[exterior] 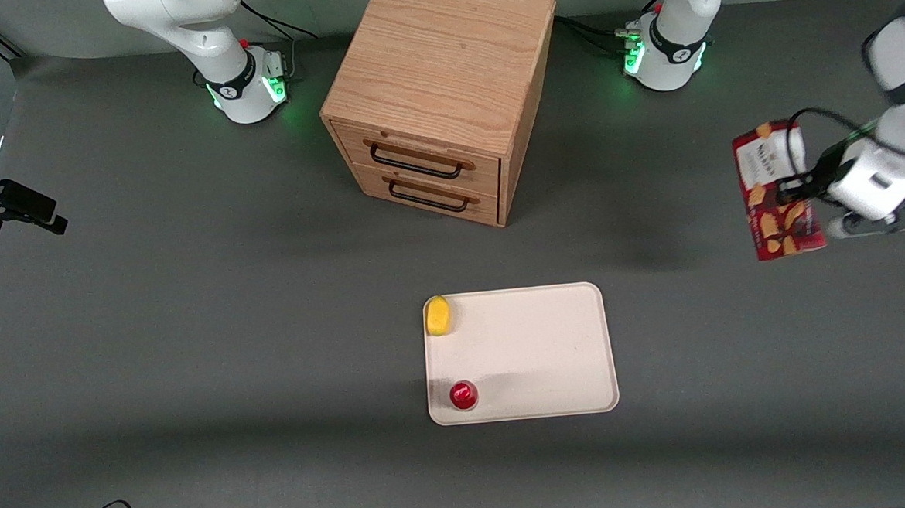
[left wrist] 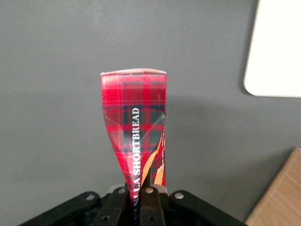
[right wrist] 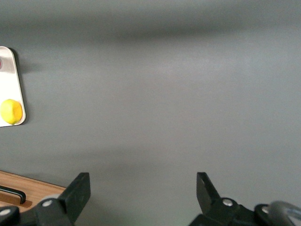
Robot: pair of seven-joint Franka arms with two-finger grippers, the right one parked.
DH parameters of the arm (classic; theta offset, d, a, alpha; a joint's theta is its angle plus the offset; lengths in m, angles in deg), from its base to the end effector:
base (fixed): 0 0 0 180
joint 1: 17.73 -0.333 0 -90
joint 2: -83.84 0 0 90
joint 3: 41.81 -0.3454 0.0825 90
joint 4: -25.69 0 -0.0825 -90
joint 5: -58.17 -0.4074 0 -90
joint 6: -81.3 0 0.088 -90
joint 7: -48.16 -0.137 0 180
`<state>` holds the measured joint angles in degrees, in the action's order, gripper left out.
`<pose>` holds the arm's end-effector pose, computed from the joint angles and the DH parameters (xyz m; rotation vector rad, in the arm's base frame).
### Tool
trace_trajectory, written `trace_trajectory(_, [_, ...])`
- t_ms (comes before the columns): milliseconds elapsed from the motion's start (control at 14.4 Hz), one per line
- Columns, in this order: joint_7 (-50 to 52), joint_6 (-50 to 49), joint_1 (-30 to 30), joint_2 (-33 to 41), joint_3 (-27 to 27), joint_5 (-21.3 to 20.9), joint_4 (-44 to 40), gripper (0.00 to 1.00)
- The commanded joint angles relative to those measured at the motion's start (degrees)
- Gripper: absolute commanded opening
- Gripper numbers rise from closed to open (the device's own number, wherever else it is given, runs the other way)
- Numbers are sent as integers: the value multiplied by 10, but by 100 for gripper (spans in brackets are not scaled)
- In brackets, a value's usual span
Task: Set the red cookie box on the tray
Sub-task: 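Carry the held box with the left gripper over the white tray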
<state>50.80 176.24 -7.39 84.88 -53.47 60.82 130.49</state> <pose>0.5576 0.0075 0.5141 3.0826 0.1177 -0.2394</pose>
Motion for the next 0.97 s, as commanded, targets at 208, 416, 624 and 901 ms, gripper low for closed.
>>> trace_trajectory(208, [123,-93,13,-49,75,0,-139,0])
trace_trajectory(416, [283,-62,16,-127,156,1,-203,0])
trace_trajectory(624, [397,27,36,-203,196,-6,-235,0])
trace_trajectory(901, [448,187,67,-285,197,-41,-230,0])
